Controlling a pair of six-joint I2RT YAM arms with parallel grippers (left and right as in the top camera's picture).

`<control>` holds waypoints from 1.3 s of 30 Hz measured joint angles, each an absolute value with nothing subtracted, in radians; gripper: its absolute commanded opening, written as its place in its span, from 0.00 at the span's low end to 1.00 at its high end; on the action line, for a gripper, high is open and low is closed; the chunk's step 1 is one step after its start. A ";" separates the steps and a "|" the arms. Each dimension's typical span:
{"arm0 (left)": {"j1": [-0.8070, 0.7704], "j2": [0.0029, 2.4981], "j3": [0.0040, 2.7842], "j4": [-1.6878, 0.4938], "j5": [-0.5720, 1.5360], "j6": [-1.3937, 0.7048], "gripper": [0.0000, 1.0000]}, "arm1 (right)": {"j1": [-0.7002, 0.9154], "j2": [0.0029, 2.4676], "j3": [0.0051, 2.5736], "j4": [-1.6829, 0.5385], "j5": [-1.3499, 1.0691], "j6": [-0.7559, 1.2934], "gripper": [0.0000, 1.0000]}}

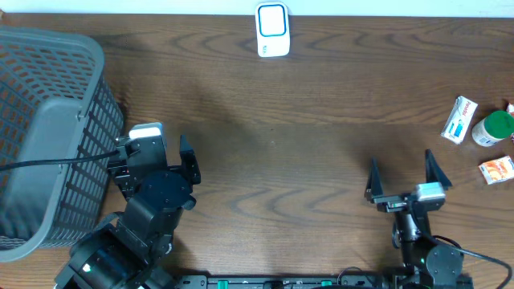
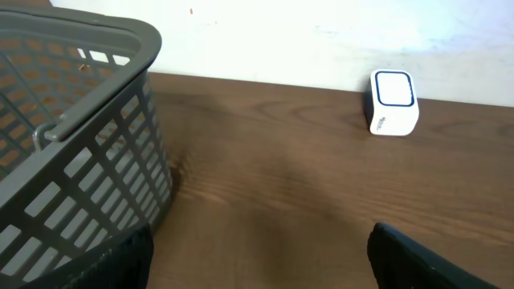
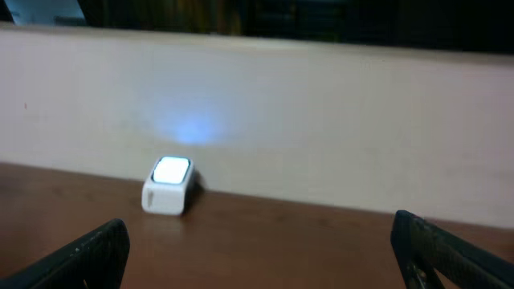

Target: Scan the item barcode

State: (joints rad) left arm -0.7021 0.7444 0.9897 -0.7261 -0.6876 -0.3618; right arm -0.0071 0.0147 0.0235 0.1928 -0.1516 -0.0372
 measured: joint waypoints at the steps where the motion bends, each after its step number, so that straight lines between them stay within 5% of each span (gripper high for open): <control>1: -0.702 0.744 0.990 -0.726 -0.688 -0.361 0.86 | -0.007 0.014 0.018 0.160 -0.145 -0.038 0.99; 9: -0.702 0.744 0.990 -0.726 -0.688 -0.362 0.86 | -0.007 0.012 0.007 -0.061 -0.125 -0.041 0.99; 39: -0.702 0.744 0.990 -0.726 -0.688 -0.362 0.86 | -0.007 0.014 0.007 -0.061 -0.118 -0.041 0.99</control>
State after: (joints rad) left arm -0.7021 0.7444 0.9897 -0.7261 -0.6876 -0.3618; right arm -0.0071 0.0139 0.0067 -0.0608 -0.1184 -0.0410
